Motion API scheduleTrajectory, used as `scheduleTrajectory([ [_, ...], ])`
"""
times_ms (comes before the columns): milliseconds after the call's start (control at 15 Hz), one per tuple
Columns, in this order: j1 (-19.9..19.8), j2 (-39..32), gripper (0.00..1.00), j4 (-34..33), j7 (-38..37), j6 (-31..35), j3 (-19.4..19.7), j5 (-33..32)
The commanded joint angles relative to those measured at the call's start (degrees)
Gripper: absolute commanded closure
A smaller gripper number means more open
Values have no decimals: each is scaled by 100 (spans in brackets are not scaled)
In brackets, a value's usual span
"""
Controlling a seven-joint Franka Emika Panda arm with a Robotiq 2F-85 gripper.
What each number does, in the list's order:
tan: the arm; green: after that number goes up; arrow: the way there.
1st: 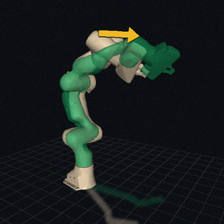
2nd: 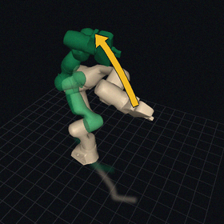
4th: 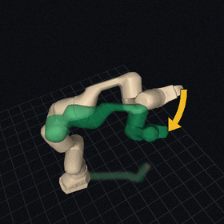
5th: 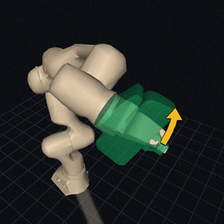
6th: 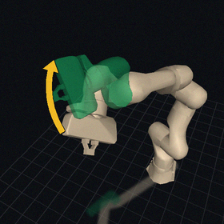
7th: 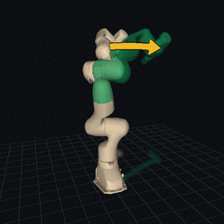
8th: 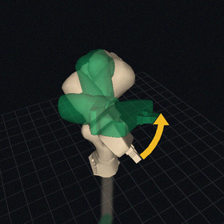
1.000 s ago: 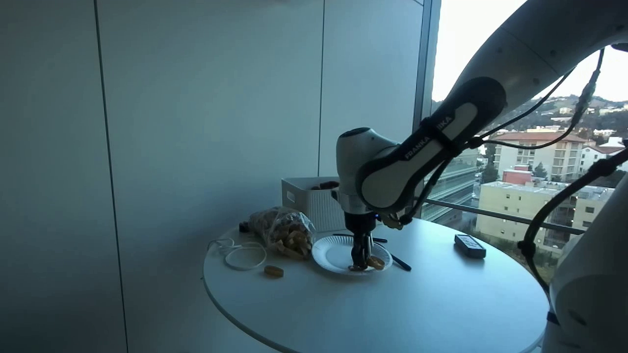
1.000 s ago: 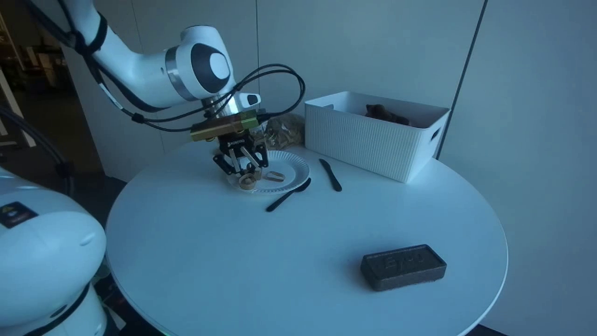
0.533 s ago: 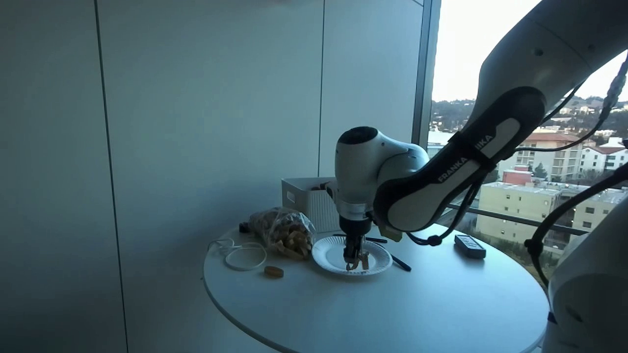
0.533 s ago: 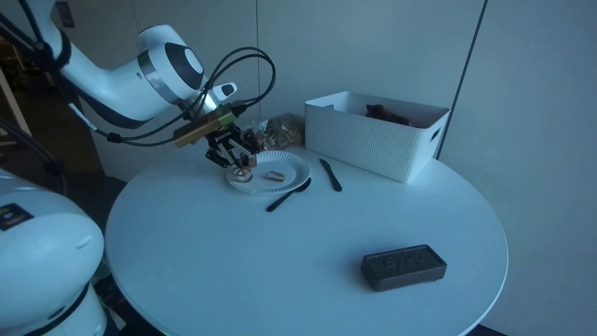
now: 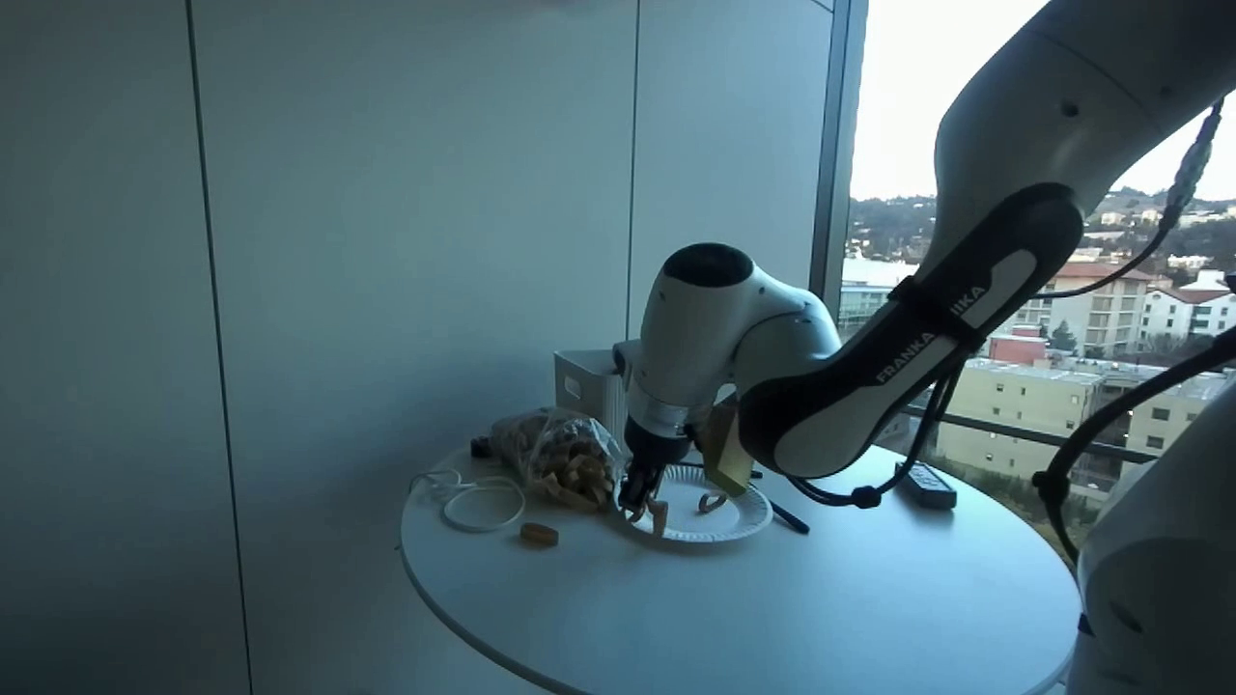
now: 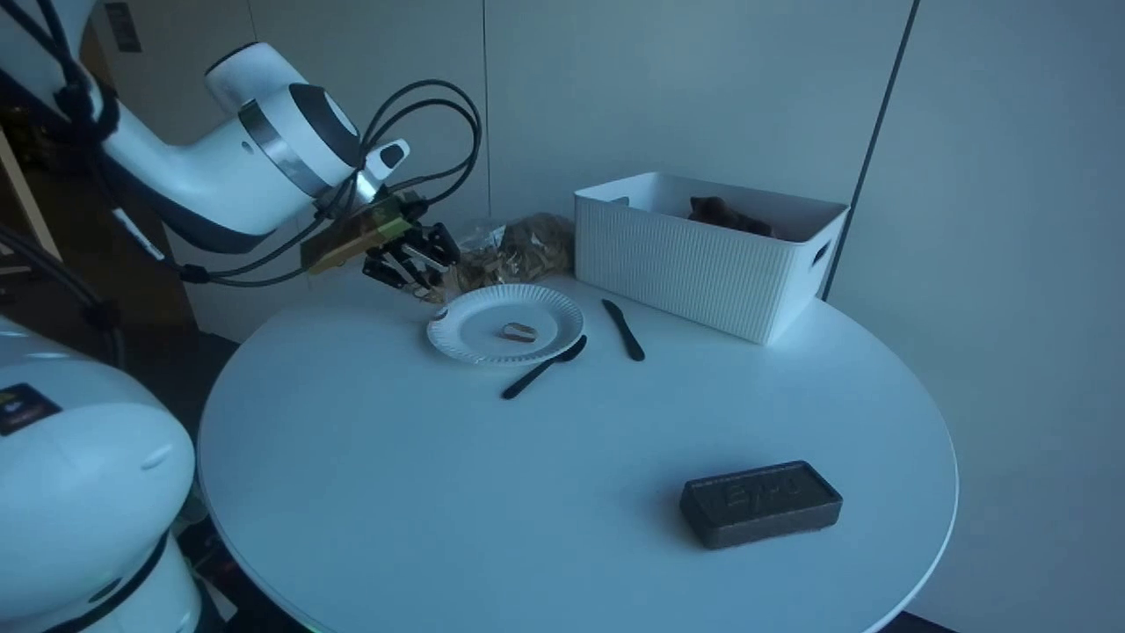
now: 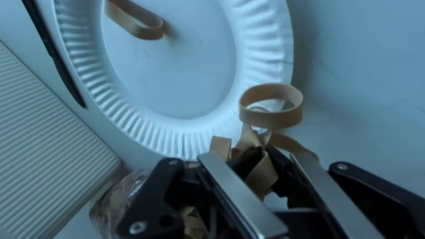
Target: Take all the rubber bands off the plate and place them in the basket
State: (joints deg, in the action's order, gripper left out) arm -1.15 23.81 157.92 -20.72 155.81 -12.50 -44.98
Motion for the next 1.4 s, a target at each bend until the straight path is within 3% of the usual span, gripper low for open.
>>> scheduleTrajectory([
  [0, -594, 160, 92, -27, -1244, 640, -572, -1300],
  [400, -1437, 44, 92, -593, -3716, 622, -1277, -3623],
  [800, -1654, -975, 93, -1054, -3907, 467, -1213, -3637],
  [1200, -1690, -1608, 94, -1826, -4806, 101, -1299, -4580],
  [1333, -1653, -1845, 94, -2028, -4882, -21, -1276, -4523],
])
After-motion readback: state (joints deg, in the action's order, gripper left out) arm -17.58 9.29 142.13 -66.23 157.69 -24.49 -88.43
